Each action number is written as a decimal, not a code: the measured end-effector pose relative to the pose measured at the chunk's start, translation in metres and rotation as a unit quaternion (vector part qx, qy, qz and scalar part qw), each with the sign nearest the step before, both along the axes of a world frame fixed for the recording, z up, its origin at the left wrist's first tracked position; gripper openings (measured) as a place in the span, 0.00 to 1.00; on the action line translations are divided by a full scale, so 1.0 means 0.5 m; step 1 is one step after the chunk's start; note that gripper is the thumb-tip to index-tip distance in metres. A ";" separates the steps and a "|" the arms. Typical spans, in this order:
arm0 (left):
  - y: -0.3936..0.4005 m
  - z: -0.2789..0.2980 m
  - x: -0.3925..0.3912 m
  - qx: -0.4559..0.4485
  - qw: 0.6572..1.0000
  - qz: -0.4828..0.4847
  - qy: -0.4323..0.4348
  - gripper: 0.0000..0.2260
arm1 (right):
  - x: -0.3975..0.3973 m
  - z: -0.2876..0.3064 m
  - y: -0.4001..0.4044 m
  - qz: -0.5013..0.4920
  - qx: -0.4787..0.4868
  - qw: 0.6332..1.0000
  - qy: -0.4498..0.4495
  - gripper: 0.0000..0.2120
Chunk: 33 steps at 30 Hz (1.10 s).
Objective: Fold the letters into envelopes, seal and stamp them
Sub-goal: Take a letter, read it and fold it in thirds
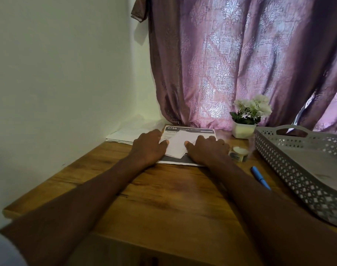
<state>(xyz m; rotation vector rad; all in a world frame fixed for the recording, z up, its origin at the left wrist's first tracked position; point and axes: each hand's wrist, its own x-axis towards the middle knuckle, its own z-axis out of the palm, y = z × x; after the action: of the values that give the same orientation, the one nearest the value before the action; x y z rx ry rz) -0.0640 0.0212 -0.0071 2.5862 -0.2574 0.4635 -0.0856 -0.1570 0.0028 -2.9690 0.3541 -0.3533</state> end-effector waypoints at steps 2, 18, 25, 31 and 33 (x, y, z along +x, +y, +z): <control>0.001 0.000 0.000 -0.018 1.000 0.006 -0.007 0.20 | -0.006 0.005 0.002 -0.005 -0.006 1.000 0.005 0.33; 0.007 0.007 -0.012 -0.088 0.992 0.047 -0.075 0.07 | 0.002 -0.001 0.017 0.129 0.055 0.990 -0.034 0.19; 0.111 0.025 -0.008 -0.001 0.990 0.066 -0.125 0.10 | 0.011 -0.006 0.013 0.121 0.056 0.985 -0.111 0.19; 0.257 0.003 0.008 0.082 0.986 0.001 -0.143 0.21 | 0.003 0.003 0.056 0.178 0.074 0.955 -0.227 0.13; 0.252 -0.003 0.021 0.095 0.986 0.004 -0.133 0.21 | -0.005 0.009 0.085 0.210 0.094 0.937 -0.263 0.10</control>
<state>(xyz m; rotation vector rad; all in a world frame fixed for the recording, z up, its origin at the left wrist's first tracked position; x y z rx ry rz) -0.0536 0.1473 -0.0086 2.7069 -0.3999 0.8272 -0.0882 -0.1145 0.0075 -2.5308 -0.2859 -0.9551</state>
